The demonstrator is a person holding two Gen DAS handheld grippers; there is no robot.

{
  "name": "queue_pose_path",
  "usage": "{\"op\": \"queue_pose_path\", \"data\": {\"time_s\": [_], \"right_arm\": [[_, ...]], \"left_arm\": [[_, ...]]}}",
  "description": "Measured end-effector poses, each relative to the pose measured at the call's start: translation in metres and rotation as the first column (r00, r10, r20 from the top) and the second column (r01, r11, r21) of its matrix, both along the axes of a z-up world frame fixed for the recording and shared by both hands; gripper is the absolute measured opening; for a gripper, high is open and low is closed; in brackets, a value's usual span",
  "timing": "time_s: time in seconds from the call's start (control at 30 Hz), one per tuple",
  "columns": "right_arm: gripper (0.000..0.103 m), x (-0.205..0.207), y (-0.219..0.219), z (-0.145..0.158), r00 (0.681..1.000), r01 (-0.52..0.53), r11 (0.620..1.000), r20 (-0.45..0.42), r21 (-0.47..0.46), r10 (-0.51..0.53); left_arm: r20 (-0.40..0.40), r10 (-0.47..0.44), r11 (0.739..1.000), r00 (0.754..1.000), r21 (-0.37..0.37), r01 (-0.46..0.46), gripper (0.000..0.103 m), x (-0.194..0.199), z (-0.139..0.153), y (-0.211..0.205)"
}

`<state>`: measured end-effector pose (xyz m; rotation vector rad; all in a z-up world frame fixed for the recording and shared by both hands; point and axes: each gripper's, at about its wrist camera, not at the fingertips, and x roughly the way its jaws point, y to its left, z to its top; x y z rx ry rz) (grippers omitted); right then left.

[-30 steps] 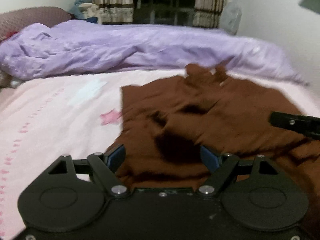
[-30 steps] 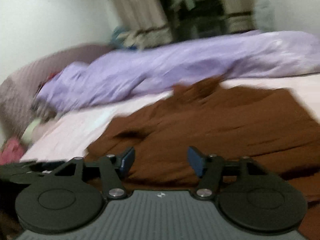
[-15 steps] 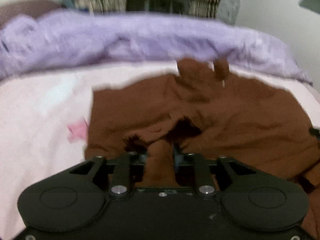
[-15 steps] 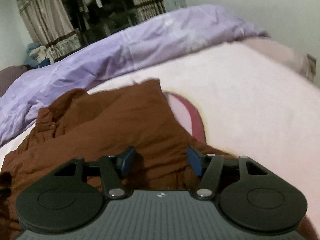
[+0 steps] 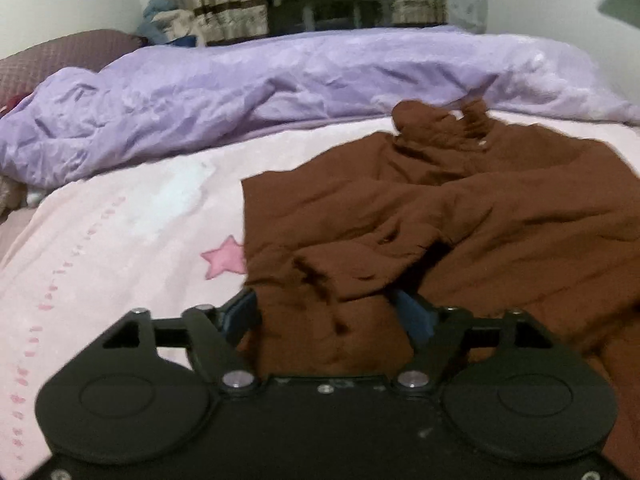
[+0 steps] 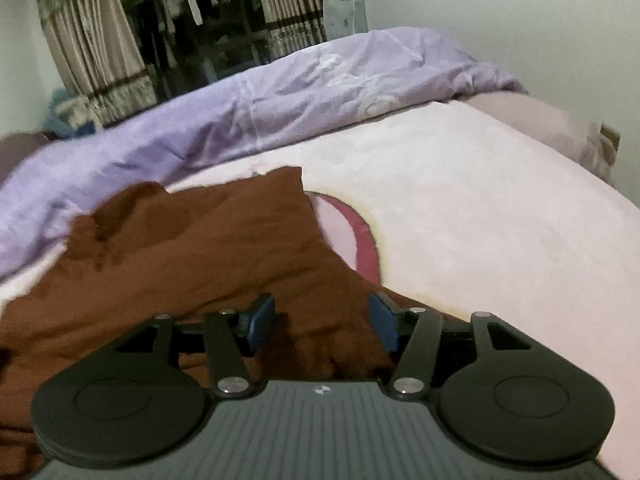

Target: Fold large clothes

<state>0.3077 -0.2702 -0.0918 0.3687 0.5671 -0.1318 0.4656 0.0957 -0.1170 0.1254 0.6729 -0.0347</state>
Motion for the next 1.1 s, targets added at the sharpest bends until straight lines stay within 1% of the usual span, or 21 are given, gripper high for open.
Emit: {"op": "queue_pose_path", "data": {"time_s": [0.03,0.07,0.1,0.2,0.27,0.33,0.4,0.47,0.5,0.57,0.63,0.77,0.8,0.83,0.9,0.93,0.97,1.0,1.03,1.07,1.1], "right_arm": [[0.075,-0.008,-0.005,0.004,1.000,-0.012,1.000,0.000,-0.001,0.012],[0.088,-0.017,-0.010,0.008,1.000,-0.008,1.000,-0.003,-0.013,0.008],[0.092,-0.028,-0.015,0.010,1.000,0.003,0.999,-0.006,-0.039,-0.003],[0.092,-0.041,-0.022,0.008,0.999,-0.008,0.991,-0.046,-0.133,0.002],[0.092,-0.045,-0.026,0.002,0.990,0.007,0.980,-0.136,-0.200,-0.034],[0.091,-0.061,-0.028,-0.005,0.983,0.010,0.972,-0.177,-0.236,-0.053],[0.092,-0.078,-0.033,-0.014,0.979,-0.026,0.966,-0.204,-0.256,-0.028],[0.092,-0.091,-0.039,-0.026,0.969,-0.047,0.963,-0.246,-0.266,-0.021],[0.094,-0.094,-0.043,-0.032,0.966,-0.056,0.966,-0.259,-0.252,-0.011],[0.096,-0.098,-0.051,-0.036,0.968,-0.057,0.980,-0.250,-0.189,0.008],[0.097,-0.097,-0.059,-0.036,0.967,-0.042,0.991,-0.256,-0.130,0.007],[0.102,-0.101,-0.061,-0.039,0.958,-0.104,0.985,-0.279,-0.135,0.063],[0.101,-0.102,-0.059,-0.040,0.954,-0.136,0.980,-0.284,-0.145,0.090],[0.093,-0.102,-0.055,-0.038,0.950,-0.164,0.974,-0.292,-0.158,0.112],[0.053,-0.099,-0.056,-0.033,0.953,-0.159,0.980,-0.277,-0.118,0.121],[0.045,-0.097,-0.055,-0.031,0.954,-0.139,0.985,-0.281,-0.101,0.106],[0.034,-0.097,-0.053,-0.029,0.953,-0.135,0.985,-0.285,-0.107,0.099],[0.017,-0.096,-0.048,-0.026,0.953,-0.120,0.982,-0.294,-0.144,0.073],[0.015,-0.098,-0.045,-0.022,0.952,-0.117,0.980,-0.298,-0.163,0.064],[0.010,-0.100,-0.042,-0.017,0.954,-0.108,0.979,-0.295,-0.174,0.053],[0.005,-0.104,-0.039,-0.007,0.959,-0.098,0.982,-0.277,-0.161,0.050]], "left_arm": [[-0.003,-0.013,1.000,1.000,-0.005,0.013,0.080,-0.011,0.005,0.008],[-0.010,-0.024,1.000,1.000,0.007,0.024,0.081,-0.023,0.006,0.015],[-0.020,-0.038,0.999,0.999,0.029,0.038,0.081,-0.029,0.008,0.018],[-0.030,-0.022,0.994,0.999,0.103,0.025,0.082,-0.039,0.005,0.023],[-0.102,0.014,0.994,0.995,0.110,-0.003,0.082,-0.042,-0.002,0.028],[-0.144,0.012,0.994,0.990,0.110,0.004,0.082,-0.060,-0.009,0.033],[-0.165,0.008,0.994,0.986,0.110,0.010,0.082,-0.082,-0.018,0.042],[-0.210,0.014,0.997,0.978,0.075,0.002,0.082,-0.099,-0.028,0.053],[-0.227,0.019,0.999,0.974,0.030,-0.013,0.082,-0.104,-0.033,0.059],[-0.240,0.033,0.998,0.970,-0.038,-0.043,0.082,-0.113,-0.036,0.067],[-0.273,0.041,0.996,0.961,-0.068,-0.062,0.083,-0.119,-0.033,0.073],[-0.329,0.009,0.991,0.944,-0.121,-0.052,0.083,-0.141,-0.033,0.086],[-0.328,-0.011,0.988,0.945,-0.146,-0.039,0.086,-0.148,-0.038,0.088],[-0.298,-0.026,0.990,0.954,-0.142,-0.017,0.090,-0.155,-0.041,0.087],[-0.265,-0.031,0.995,0.964,-0.101,0.004,0.091,-0.161,-0.044,0.079],[-0.260,-0.020,0.991,0.965,-0.134,-0.015,0.086,-0.161,-0.043,0.079],[-0.250,-0.004,0.988,0.968,-0.151,-0.035,0.073,-0.158,-0.042,0.079],[-0.238,0.004,0.989,0.971,-0.142,-0.039,0.059,-0.155,-0.039,0.077],[-0.230,0.019,0.991,0.973,-0.126,-0.049,0.030,-0.151,-0.033,0.077],[-0.221,0.033,0.992,0.975,-0.111,-0.058,0.007,-0.143,-0.022,0.076],[-0.208,0.007,0.988,0.978,-0.150,-0.039,0.008,-0.140,-0.011,0.082]]}}
